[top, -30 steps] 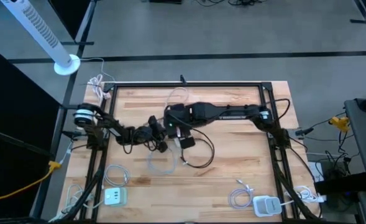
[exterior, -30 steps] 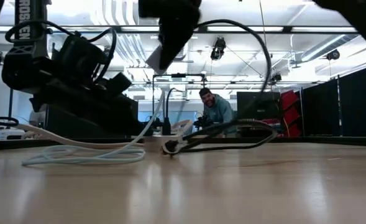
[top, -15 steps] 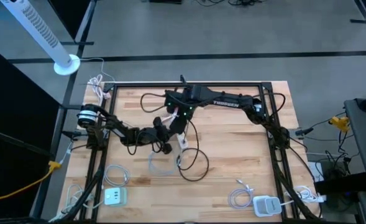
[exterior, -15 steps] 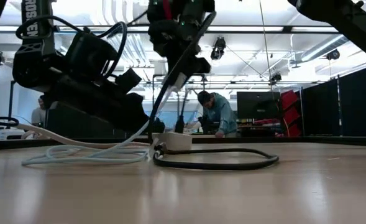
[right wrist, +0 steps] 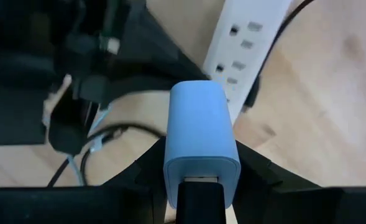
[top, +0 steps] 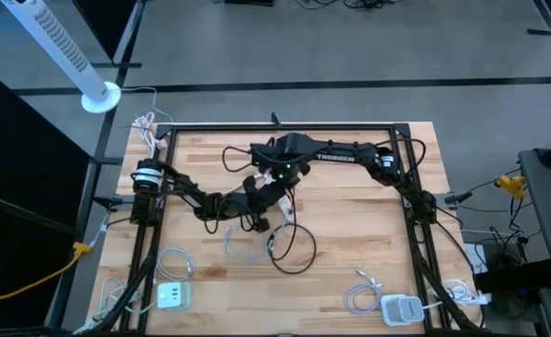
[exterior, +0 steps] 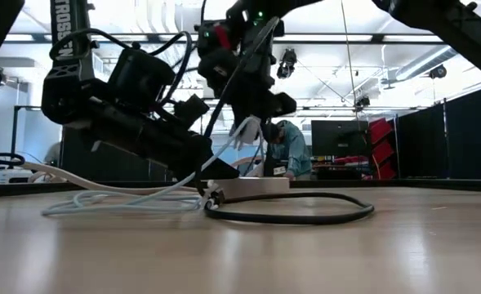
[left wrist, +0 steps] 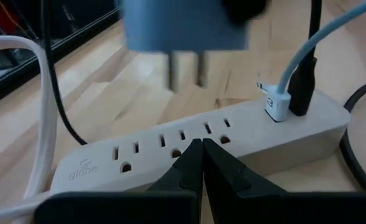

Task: Insert USB
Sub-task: Insert the white charger adapter into the top white outlet extension

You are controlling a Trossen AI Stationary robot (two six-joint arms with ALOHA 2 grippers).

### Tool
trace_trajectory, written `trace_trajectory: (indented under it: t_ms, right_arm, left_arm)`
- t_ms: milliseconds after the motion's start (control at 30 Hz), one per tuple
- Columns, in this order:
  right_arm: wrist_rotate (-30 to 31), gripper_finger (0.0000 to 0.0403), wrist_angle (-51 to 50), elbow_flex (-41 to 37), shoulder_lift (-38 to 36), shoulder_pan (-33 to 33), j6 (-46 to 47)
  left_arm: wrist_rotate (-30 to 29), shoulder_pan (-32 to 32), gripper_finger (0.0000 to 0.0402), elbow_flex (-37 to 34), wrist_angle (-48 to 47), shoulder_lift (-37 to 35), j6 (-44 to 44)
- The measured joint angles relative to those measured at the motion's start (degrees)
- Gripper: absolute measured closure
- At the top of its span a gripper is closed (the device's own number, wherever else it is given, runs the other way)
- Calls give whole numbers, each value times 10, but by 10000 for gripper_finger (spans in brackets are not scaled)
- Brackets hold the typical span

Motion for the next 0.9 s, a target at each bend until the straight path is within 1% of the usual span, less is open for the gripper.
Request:
trace_trajectory:
  t_ms: [100,200,333,433,600,700,900]
  right_arm:
    - [-13,289,4,-22,0,-12,15]
    - [-19,289,32,-45,0,-25,35]
    - [-63,289,62,-52,0,-38,50]
    - [-79,289,52,-53,0,-42,64]
    - [-120,289,43,-55,0,-42,96]
    - [-121,289,43,-63,0,-41,115]
    - [-113,289,50,-104,0,-43,141]
  left_arm:
    - [9,0,402,-1,-1,-2,4]
    - [14,0,402,-2,3,-6,17]
    - [26,0,402,1,14,-7,20]
    - [41,-1,402,4,13,-7,13]
    - [43,-1,402,8,12,-7,3]
    - [42,-1,402,8,13,-7,4]
    - [42,-1,402,8,13,-7,4]
